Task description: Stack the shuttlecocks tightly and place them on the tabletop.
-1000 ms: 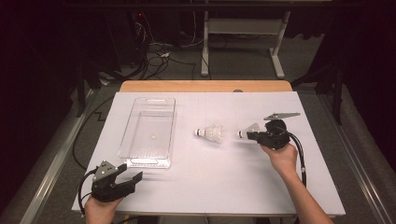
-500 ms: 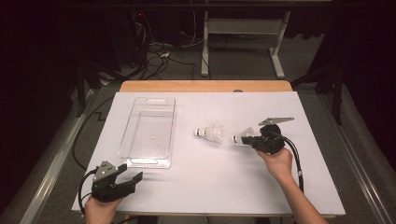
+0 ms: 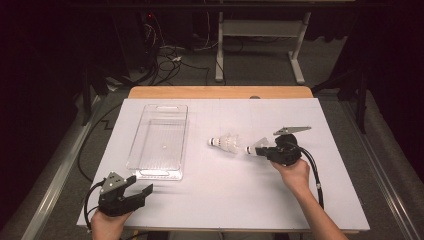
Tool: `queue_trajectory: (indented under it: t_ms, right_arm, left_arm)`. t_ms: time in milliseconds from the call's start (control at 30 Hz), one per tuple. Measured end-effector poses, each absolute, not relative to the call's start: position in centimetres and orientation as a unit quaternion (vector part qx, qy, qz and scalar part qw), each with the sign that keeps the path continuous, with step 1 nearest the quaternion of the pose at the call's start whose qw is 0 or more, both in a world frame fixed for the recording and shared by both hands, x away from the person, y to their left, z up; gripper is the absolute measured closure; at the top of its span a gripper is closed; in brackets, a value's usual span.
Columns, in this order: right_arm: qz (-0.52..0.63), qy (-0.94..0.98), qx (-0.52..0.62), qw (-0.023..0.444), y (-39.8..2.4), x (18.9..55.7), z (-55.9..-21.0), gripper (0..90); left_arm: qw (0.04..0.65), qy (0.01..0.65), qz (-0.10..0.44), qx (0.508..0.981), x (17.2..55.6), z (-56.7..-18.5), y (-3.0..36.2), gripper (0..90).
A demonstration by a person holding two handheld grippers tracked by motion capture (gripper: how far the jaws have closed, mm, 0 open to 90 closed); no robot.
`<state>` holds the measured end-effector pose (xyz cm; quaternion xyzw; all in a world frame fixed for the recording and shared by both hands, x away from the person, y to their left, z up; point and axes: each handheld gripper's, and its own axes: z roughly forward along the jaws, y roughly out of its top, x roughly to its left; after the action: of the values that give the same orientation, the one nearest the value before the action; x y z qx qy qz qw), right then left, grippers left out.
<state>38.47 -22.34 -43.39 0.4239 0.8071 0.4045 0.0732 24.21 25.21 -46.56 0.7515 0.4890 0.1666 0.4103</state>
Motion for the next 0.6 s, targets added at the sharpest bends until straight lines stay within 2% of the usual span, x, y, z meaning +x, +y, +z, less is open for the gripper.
queue_trajectory:
  t_ms: [600]
  right_arm:
    - [0.403,0.810,0.420,0.070,-21.66,38.77,-43.41,89.4]
  left_arm:
    - [0.408,0.489,0.165,0.753,24.24,-46.53,25.25,31.0]
